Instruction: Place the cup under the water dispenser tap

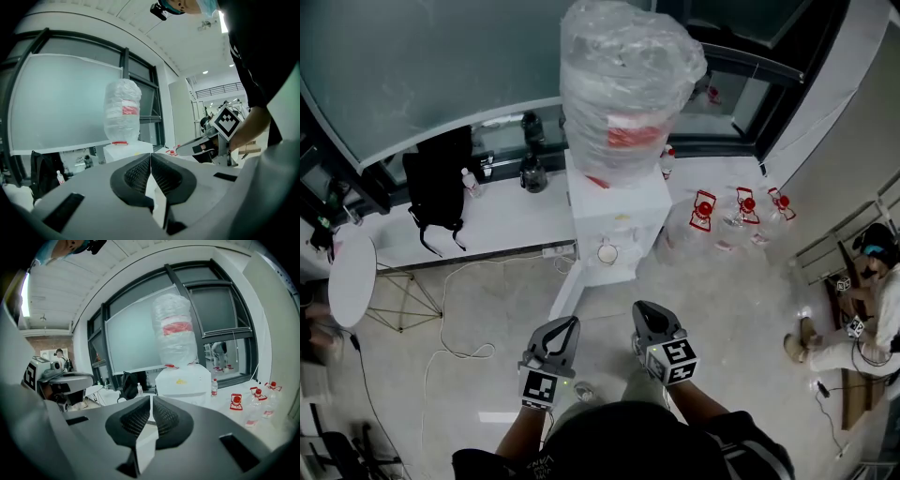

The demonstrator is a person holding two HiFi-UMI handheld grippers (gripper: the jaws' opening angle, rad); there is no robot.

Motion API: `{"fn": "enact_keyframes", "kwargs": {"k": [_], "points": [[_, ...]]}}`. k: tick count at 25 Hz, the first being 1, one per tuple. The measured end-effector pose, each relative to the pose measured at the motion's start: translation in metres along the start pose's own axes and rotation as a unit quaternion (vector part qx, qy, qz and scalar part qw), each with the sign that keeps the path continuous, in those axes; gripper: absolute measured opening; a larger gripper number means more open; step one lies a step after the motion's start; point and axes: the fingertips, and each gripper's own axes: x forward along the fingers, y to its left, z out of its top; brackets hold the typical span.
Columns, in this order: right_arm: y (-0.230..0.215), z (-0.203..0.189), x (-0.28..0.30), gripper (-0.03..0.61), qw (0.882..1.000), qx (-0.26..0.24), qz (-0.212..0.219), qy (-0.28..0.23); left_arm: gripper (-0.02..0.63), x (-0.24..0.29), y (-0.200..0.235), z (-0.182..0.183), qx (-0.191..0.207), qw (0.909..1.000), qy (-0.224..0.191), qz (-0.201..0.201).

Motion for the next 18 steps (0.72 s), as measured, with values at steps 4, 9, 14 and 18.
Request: {"fn": "enact_keyframes", "kwargs": {"k": [4, 9, 14, 18], "points": [[0.025, 0.011, -0.023, 0.049, 1.0, 0.002, 0.014, -0.013, 0.02, -0.022, -0.006, 0.005, -0.015, 0.9999, 0.002, 0.0], [0.033, 0.027, -0.04, 0.048, 0.999, -0.001, 0.01, -0.032, 0.02, -0.039, -0.008, 0.011, -0.02, 0.9998, 0.003, 0.001], [0.03, 0.035, -0.049, 0.044, 0.999, -0.004, -0.001, -0.04, 0.02, -0.051, -0.001, 0.011, -0.008, 1.0, 0.002, 0.004], [0.031, 0.034, -0.057, 0.044, 0.999, 0.002, -0.005, -0.042, 0.02, -0.062, 0.004, 0.014, -0.013, 0.9998, 0.002, 0.016]]}}
